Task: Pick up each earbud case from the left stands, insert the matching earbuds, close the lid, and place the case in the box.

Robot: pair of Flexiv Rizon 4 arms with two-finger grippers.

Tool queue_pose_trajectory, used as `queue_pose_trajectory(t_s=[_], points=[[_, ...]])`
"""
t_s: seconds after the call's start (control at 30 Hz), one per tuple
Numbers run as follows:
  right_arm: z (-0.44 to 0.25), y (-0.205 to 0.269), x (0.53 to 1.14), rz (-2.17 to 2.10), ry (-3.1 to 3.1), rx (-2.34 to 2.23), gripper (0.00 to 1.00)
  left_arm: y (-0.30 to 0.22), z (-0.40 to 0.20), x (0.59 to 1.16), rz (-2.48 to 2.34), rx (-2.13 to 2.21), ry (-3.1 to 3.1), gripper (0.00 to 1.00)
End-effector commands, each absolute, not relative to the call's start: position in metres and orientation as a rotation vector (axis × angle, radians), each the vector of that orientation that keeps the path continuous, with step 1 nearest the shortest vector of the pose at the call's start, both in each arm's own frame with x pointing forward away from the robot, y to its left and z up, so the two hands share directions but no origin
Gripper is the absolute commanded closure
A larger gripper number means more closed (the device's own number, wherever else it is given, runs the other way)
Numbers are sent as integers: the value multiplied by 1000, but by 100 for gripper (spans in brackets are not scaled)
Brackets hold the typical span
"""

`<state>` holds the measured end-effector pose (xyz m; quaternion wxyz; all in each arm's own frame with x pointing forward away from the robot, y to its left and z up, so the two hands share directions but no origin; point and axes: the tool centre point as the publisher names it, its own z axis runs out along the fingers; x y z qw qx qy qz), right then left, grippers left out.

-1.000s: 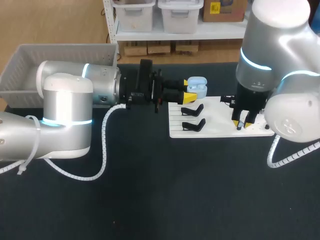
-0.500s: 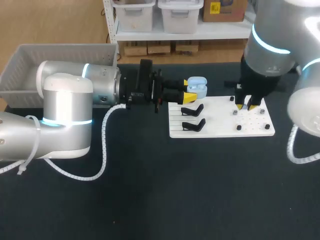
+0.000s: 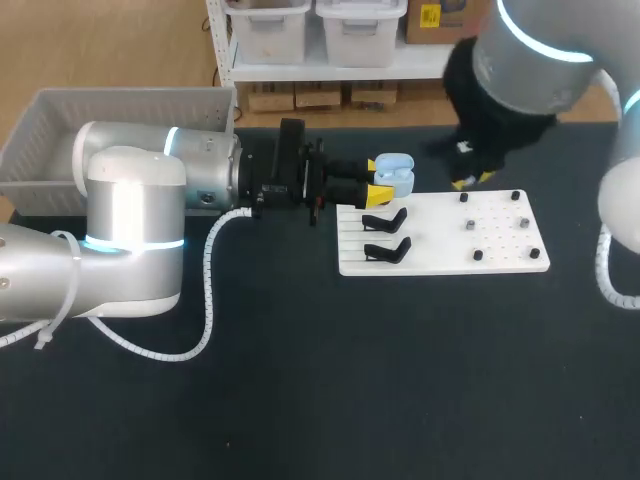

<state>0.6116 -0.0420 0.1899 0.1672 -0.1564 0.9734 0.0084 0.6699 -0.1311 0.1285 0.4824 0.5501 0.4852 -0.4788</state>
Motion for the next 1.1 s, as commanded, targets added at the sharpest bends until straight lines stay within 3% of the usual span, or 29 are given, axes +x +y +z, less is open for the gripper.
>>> queue_pose_trajectory(t_s=[0.03,0.47,1.1], points=[[195,-23,622,34,2811,-531,100,-131,128,670,-1166,1341,1184,100],[198,19,638,-5,2833,-813,100,-131,128,670,-1166,1341,1184,100],[188,22,646,-99,2882,-905,100,-131,128,670,-1166,1341,1184,100]])
